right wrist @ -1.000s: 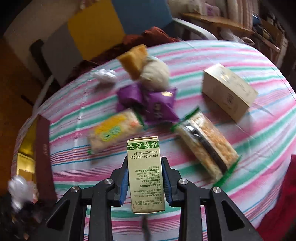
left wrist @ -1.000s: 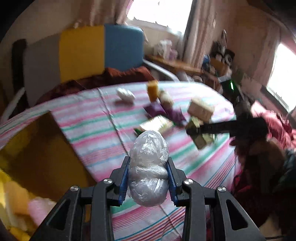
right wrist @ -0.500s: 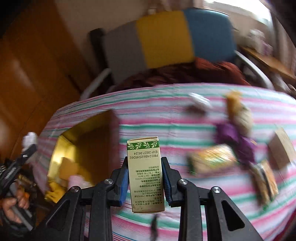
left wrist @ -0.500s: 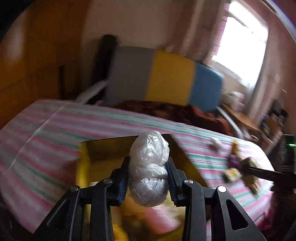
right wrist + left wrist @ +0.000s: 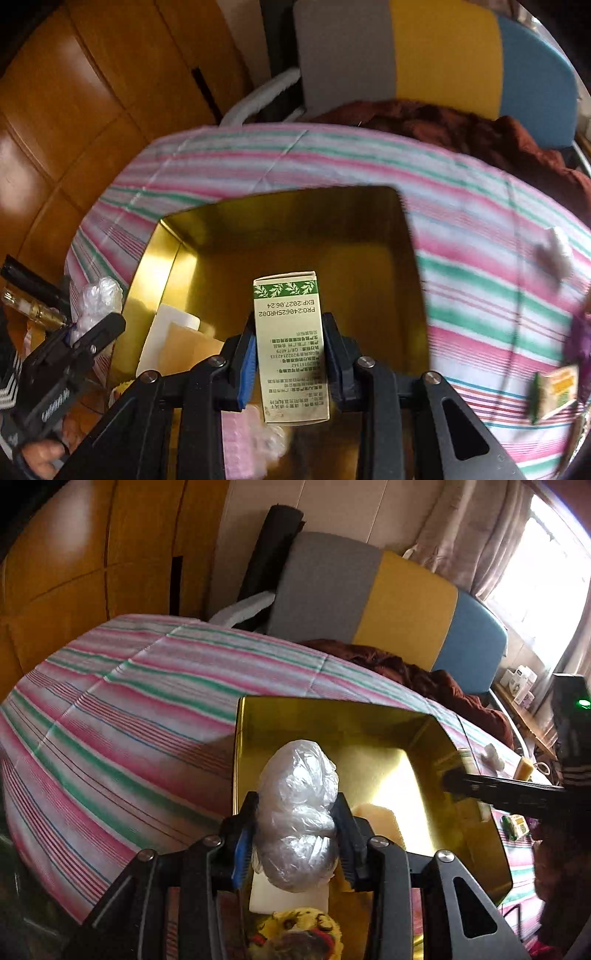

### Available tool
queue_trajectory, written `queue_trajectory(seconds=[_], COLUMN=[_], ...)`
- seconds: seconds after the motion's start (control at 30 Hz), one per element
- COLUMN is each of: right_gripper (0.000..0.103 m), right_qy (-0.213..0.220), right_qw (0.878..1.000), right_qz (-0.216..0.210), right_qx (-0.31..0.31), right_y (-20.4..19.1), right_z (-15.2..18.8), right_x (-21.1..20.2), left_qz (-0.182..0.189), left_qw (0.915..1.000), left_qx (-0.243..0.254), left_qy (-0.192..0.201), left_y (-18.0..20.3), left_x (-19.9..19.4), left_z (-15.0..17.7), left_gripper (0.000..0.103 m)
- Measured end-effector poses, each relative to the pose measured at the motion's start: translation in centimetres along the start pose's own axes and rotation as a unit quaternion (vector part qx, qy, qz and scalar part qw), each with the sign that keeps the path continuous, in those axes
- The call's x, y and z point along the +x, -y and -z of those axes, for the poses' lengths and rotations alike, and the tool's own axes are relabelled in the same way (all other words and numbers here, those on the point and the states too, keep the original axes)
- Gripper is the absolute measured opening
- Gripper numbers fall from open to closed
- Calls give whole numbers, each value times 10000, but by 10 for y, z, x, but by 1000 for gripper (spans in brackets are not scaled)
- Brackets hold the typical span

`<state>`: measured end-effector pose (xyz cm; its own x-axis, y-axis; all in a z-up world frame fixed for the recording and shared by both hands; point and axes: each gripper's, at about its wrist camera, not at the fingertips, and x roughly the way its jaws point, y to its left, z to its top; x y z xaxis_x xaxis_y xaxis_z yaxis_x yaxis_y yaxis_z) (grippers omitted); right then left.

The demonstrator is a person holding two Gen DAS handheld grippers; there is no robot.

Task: Organize objects
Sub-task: 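Open both grippers to drop the bundle and green box into the gold tray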

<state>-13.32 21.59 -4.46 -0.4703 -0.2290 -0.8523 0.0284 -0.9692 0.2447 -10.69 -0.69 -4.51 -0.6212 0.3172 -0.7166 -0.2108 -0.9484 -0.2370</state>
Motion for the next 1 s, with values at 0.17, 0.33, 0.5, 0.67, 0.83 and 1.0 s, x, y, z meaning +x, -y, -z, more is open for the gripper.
queue_trajectory(seconds=[0.17,0.33,0.5,0.67,0.83,1.0], right_gripper=[41,47,49,50,66,68], right_qy=[-302,-261,8,304,633,861], right_qw=[9992,9993,9999,9990,9963,9932], right_qz=[-223,-208,-25,312,551,718], right_qx=[130,162,143,-29,-205,-306], right_y=[-9,-9,-11,-21,-28,-28], right_z=[-2,6,18,31,44,54], right_x=[24,19,-2,-22,-43,-60], left_qz=[13,-194,-402,-440,-444,-386], left_qw=[10000,9996,9982,9974,9960,9955], left_qx=[-69,-89,-16,151,341,514], left_qy=[-4,197,435,557,698,691], left_y=[-5,-10,-8,0,13,28], left_x=[4,-5,-22,-38,-53,-59], left_z=[3,0,4,10,14,18], left_gripper=[67,68,69,73,81,82])
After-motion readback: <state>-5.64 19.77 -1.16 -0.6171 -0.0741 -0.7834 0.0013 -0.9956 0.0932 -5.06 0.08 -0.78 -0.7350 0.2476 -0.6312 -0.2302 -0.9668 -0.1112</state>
